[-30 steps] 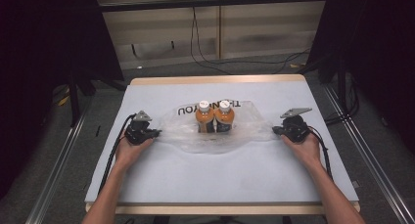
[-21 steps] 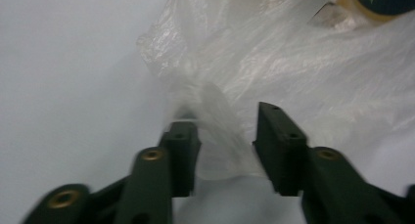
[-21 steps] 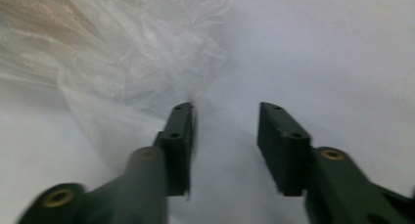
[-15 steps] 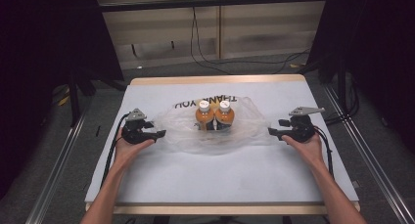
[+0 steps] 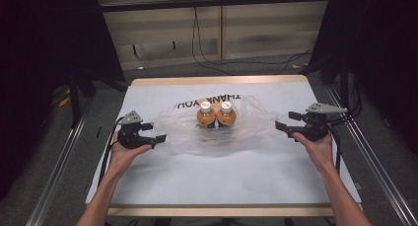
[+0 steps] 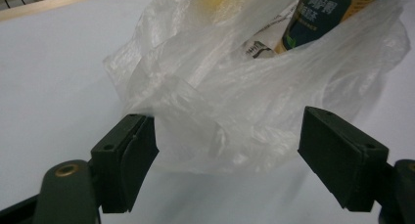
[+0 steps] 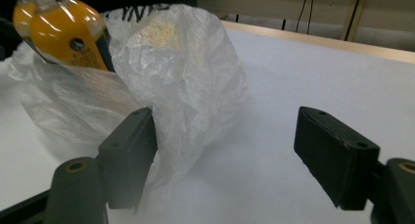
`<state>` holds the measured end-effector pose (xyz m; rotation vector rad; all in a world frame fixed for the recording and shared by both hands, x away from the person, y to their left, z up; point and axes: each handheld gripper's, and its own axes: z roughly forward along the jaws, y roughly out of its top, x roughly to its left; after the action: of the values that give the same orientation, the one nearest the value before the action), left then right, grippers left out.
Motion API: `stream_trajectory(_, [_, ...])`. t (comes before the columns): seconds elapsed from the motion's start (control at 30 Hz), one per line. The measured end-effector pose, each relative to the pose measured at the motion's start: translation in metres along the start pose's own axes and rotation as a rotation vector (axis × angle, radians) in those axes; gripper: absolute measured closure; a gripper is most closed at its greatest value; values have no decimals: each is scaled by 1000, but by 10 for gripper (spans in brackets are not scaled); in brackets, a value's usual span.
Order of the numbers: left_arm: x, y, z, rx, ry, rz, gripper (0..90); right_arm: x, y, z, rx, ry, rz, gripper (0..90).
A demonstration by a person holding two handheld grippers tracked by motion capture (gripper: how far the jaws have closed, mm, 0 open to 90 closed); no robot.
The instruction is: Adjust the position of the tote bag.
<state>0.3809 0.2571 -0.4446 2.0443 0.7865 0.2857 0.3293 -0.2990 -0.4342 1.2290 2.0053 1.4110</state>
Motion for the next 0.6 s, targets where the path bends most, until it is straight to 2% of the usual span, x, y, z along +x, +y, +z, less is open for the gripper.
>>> stream_trajectory(0.07, [-3,-2,-9,-5,22,19,216,4,2,-3,3,-5,-14,233])
stream_trajectory(0.13, [-4,-2,-18,-29,15,-6,227,6,2,-5,9,2,-24,225])
stream_trajectory(0.17, [-3,-1,-22,-47,7,-2,240,7,2,-7,10,-2,-26,224])
stream_trajectory(0.23, [-6,0,-34,-88,22,7,290,9,3,-12,-3,-4,-27,224])
stream_trajectory(0.27, [-9,1,-38,-104,16,13,327,11,4,-14,-12,-7,-30,224])
stream_trajectory(0.33, [-14,3,-43,-114,6,35,442,18,6,-22,-25,-4,-56,228])
stream_trajectory(0.37, [-16,4,-43,-118,3,38,442,18,6,-22,-25,-4,-56,228])
stream_trajectory(0.43, [-21,7,-41,-107,-11,64,487,24,8,-27,-39,-1,-70,226])
stream_trajectory(0.47, [-22,8,-40,-105,-24,71,538,26,12,-32,-56,9,-75,226])
stream_trajectory(0.53, [-27,12,-34,-89,-34,90,558,28,14,-35,-59,14,-73,228])
stream_trajectory(0.6, [-29,17,-28,-83,-54,102,586,30,19,-36,-60,38,-70,297])
